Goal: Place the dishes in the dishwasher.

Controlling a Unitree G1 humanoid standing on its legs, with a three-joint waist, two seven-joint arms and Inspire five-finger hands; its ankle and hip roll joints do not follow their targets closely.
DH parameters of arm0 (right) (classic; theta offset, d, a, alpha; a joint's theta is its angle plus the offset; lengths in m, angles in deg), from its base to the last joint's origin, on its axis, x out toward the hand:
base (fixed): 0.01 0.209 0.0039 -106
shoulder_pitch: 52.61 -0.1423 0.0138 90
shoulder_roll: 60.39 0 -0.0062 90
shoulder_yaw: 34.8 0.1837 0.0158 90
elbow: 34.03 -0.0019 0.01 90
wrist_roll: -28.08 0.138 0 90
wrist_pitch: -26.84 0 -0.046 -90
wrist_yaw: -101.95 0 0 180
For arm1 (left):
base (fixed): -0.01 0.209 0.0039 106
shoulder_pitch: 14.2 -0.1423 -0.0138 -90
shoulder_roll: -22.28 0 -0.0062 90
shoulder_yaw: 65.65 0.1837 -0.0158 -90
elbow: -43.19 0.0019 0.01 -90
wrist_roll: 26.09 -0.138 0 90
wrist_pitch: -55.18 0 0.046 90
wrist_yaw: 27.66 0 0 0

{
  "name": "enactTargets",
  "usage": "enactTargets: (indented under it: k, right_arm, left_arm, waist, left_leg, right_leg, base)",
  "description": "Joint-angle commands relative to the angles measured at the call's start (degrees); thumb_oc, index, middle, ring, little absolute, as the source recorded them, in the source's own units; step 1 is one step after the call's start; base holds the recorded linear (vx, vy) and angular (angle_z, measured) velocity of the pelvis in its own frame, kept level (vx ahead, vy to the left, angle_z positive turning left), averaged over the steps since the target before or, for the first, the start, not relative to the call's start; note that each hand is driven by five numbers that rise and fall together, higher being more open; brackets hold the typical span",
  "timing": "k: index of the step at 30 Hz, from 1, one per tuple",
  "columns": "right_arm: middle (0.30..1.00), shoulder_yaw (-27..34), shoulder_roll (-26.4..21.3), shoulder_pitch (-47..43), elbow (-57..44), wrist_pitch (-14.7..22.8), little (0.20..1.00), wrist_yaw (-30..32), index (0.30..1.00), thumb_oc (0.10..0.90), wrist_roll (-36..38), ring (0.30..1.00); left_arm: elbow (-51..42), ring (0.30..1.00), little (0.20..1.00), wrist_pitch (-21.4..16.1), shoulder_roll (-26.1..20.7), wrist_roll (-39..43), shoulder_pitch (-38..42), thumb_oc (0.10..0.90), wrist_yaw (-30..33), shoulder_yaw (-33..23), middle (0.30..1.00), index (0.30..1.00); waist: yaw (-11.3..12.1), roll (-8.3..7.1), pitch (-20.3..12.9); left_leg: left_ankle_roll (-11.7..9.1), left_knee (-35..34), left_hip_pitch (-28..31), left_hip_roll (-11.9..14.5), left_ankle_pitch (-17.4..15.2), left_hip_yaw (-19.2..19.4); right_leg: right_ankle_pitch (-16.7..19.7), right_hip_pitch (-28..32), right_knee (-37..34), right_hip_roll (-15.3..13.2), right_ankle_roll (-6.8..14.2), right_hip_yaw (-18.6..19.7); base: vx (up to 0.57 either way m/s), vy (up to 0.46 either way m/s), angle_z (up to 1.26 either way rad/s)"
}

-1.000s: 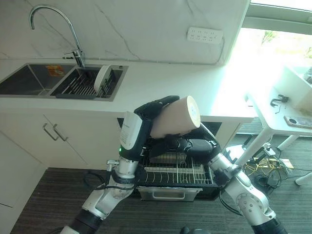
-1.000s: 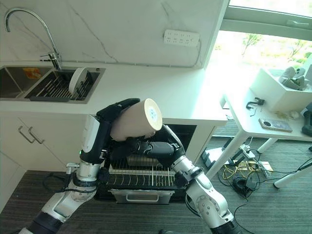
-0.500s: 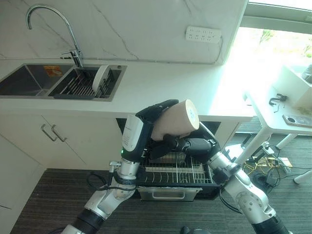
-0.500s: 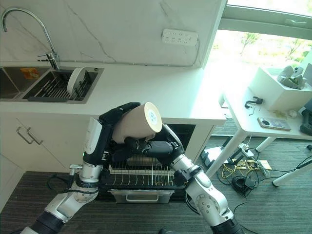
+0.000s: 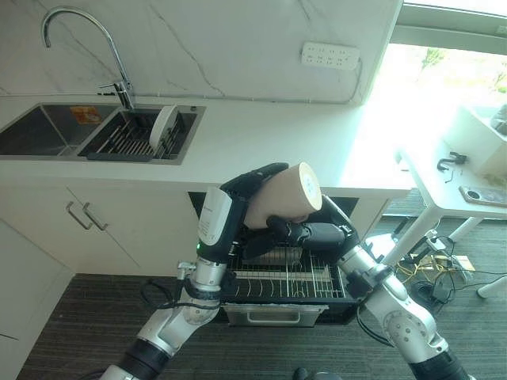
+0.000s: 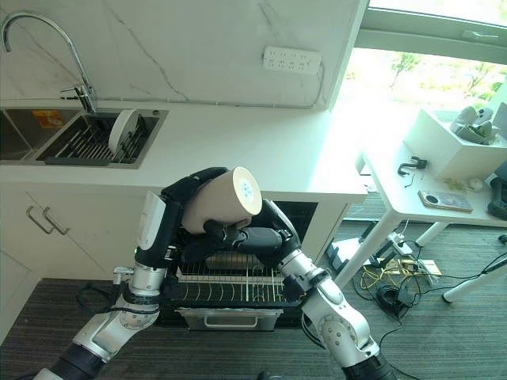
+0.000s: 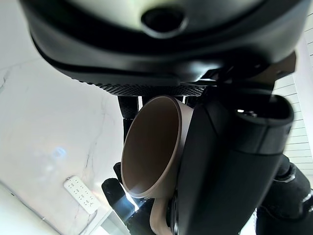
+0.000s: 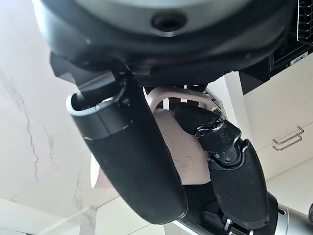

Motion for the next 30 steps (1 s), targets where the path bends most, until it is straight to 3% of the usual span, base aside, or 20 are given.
enactTargets:
  k: [1,21,23,24,30]
  right_arm:
    - [0.9,7.4,4.38,-8.49,-9.01,10.23,0.9,-1.75,0.9,0.8,4.8,0.9]
    - [0.9,6.84,6.62,-9.32,-9.22,13.48,0.9,-0.37,0.9,0.8,6.74,0.9]
    - [0.338,6.73,6.48,-9.24,-9.05,13.56,0.338,-0.75,0.338,0.425,5.9,0.338]
    - [0.3,6.74,6.44,-9.26,-9.05,13.51,0.3,-0.79,0.3,0.4,5.84,0.3]
    - [0.3,6.64,5.93,-9.53,-8.87,12.83,0.3,-0.53,0.3,0.4,5.17,0.3]
  left_arm:
    - [-0.21,0.3,0.3,-4.81,-0.1,-0.31,4.72,0.4,0.41,2.59,0.3,0.3]
    - [0.79,0.3,0.3,-5.0,0.14,-0.66,5.47,0.4,-0.85,4.46,0.3,0.3]
    - [0.98,0.3,0.3,-5.33,-0.03,-0.87,5.36,0.4,-0.64,4.66,0.3,0.3]
    - [1.02,0.3,0.3,-5.34,-0.02,-0.94,5.4,0.4,-0.52,4.69,0.3,0.3]
    - [1.27,0.3,0.3,-5.3,-0.04,-1.22,5.7,0.4,-0.13,4.72,0.3,0.3]
  waist:
    - [0.46,-0.38,-2.51]
    - [0.41,0.12,-2.63]
    - [0.43,0.09,-2.74]
    - [0.42,0.09,-2.73]
    - [0.32,0.06,-2.74]
  left_leg:
    - [0.73,1.47,0.66,3.84,-6.37,2.5]
    - [0.69,1.47,0.31,3.99,-6.15,2.57]
    - [0.67,1.47,0.23,4.06,-6.13,2.62]
    - [0.65,1.47,0.23,4.06,-6.13,2.62]
    - [0.6,1.47,0.13,4.2,-6.02,2.76]
  right_leg:
    - [-6.32,5.4,-0.73,-3.37,6.55,0.47]
    - [-6.34,5.14,-0.73,-3.46,6.54,0.61]
    - [-6.36,5.08,-0.73,-3.46,6.56,0.56]
    - [-6.36,5.09,-0.73,-3.45,6.56,0.56]
    - [-6.31,4.98,-0.73,-3.46,6.55,0.59]
  base:
    - [0.0,0.0,0.0]
    - [-0.01,0.0,0.0]
    - [-0.02,-0.003,0.0]
    - [0.0,0.0,0.0]
    - [0.0,0.0,0.0]
